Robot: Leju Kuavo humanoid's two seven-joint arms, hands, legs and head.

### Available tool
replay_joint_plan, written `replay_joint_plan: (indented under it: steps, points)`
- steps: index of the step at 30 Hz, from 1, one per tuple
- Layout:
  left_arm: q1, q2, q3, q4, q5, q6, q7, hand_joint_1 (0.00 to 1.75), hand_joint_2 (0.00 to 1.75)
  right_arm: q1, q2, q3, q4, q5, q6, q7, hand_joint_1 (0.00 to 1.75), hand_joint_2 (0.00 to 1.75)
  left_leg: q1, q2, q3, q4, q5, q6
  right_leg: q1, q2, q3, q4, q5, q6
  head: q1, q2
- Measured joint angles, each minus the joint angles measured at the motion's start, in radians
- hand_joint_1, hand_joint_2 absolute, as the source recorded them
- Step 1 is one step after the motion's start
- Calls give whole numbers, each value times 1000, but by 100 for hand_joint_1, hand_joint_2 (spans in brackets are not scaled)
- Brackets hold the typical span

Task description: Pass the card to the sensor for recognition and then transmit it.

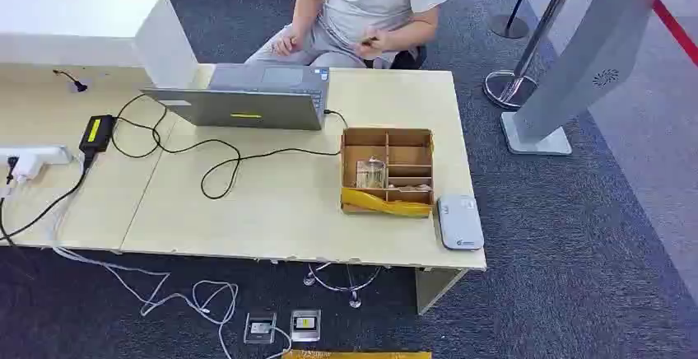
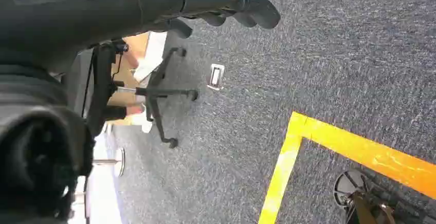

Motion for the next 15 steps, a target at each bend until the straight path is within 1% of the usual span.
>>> replay_joint_plan:
  steps: [4, 7, 11, 13, 14, 15]
  points:
    - [0, -9, -5, 0, -7, 0, 0, 0, 0, 0, -7, 14, 0, 14, -15, 25, 0, 0, 0, 0, 0, 0, 0, 0, 0, 0, 0, 0, 0, 0, 0, 0]
    - [0, -11, -5, 0, 2, -2, 0, 0, 0, 0, -13, 21, 0, -14, -29, 25, 0, 0, 0, 0, 0, 0, 0, 0, 0, 0, 0, 0, 0, 0, 0, 0]
    - [0, -10, -6, 0, 7, -6, 0, 0, 0, 0, -36, 17, 0, -102, -58, -45, 0, 0, 0, 0, 0, 0, 0, 0, 0, 0, 0, 0, 0, 0, 0, 0]
    - [0, -9, -5, 0, 23, -9, -8, 0, 0, -4, -63, 9, 0, -140, -92, -65, 0, 0, -1, 0, 0, 0, 0, 0, -1, 0, 0, 0, 0, 0, 0, 0]
    - [0, -8, -5, 0, 28, -11, -15, 0, 0, -5, -83, 1, 0, -162, -109, -82, 0, 0, -1, 0, 0, 0, 0, 0, -1, 0, 0, 0, 0, 0, 0, 0]
    - [0, -7, -5, 0, 29, -16, -21, 0, 0, -5, -109, -10, 0, -182, -112, -103, 0, 0, -2, 0, 0, 0, 0, 0, -2, 0, 0, 0, 0, 0, 0, 0]
